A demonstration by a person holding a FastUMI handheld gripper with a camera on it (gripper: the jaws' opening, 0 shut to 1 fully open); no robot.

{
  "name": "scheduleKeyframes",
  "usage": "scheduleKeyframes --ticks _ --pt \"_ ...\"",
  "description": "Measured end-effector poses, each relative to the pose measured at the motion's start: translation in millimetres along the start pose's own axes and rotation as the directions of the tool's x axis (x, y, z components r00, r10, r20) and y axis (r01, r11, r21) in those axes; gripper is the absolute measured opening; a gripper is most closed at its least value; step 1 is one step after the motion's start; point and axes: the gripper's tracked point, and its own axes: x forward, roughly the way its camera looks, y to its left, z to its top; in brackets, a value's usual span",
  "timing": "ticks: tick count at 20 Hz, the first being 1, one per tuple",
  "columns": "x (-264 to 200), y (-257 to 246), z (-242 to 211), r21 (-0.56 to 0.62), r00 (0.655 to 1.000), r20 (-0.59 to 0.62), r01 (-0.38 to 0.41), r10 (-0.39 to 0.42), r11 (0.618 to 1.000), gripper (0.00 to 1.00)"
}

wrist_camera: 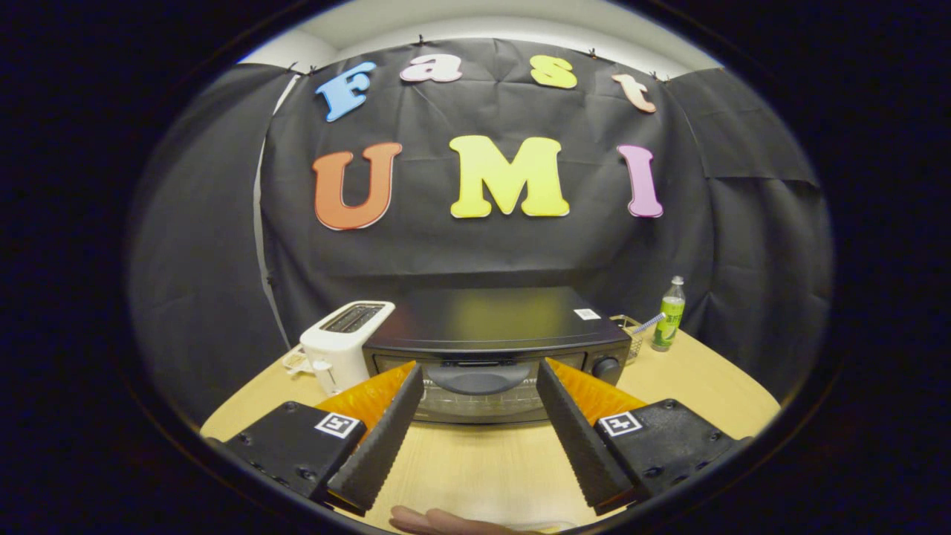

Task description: Open the toaster oven, put the food inside, and close the toaster oven door.

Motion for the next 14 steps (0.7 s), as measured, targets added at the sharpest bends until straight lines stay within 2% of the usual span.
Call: scheduleKeyframes --ticks 5,10,14 --pt "43.1 6.3 -14.8 -0.038 1.000 -0.029 -0.001 0.000 0.999 1.00" --pt "63.9 11.9 -20.1 0.026 0.997 -0.070 -0.024 0.025 0.999 1.00" --pt "71.9 9.3 -10.2 0.036 0.999 -0.034 -0.018 0.019 0.999 1.00"
